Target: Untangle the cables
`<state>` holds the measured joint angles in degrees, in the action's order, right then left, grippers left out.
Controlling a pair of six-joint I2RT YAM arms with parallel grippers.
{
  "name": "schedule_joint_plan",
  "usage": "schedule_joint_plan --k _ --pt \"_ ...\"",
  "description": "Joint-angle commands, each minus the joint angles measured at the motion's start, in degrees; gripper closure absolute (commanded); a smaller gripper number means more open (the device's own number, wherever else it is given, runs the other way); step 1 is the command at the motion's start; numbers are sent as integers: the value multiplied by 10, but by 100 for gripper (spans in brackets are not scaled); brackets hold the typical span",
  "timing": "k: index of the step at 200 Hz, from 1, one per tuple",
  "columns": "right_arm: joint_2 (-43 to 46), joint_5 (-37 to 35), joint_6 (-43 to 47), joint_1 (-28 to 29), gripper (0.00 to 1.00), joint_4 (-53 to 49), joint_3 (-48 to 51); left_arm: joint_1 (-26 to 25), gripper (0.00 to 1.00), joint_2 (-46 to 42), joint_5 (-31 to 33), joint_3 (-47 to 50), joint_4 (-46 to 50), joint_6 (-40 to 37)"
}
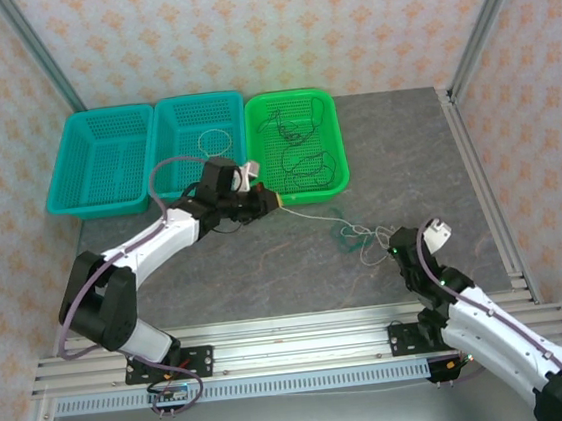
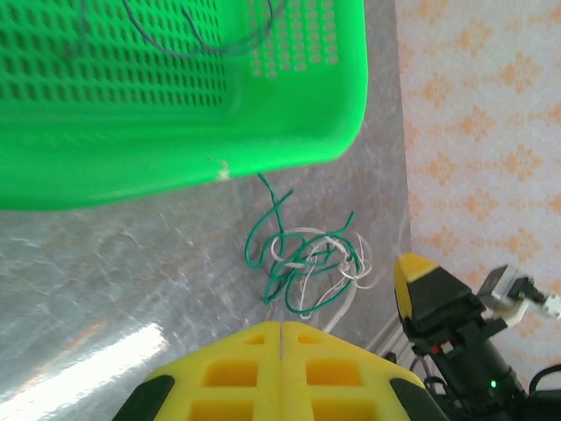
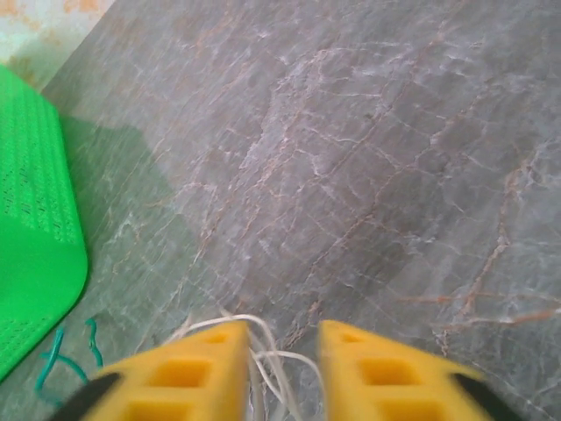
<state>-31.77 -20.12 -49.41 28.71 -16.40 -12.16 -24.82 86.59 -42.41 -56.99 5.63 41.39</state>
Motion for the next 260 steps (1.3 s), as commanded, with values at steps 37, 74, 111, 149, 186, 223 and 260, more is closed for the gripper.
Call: schedule_joint_plan --k 37,74,111,149,186,223,260 --pt "-77 272 314 31 50 222 -29 3 100 -30 -18 -10 -10 -18" --pt "-270 266 391 92 35 266 -106 3 100 -45 -32 -18 -9 -29" --pt "-415 -20 238 88 35 234 -161 4 100 -100 -15 -35 50 -91" --pt "-484 -20 23 12 38 109 -206 6 100 -215 89 -27 95 -159" --pt "-451 51 -61 -61 51 166 -130 8 100 -327 237 38 97 -173" --pt "-383 128 62 -71 55 257 -108 8 100 -316 209 55 100 -163" --pt "-334 290 287 -14 43 321 -124 8 100 -302 203 67 73 -152"
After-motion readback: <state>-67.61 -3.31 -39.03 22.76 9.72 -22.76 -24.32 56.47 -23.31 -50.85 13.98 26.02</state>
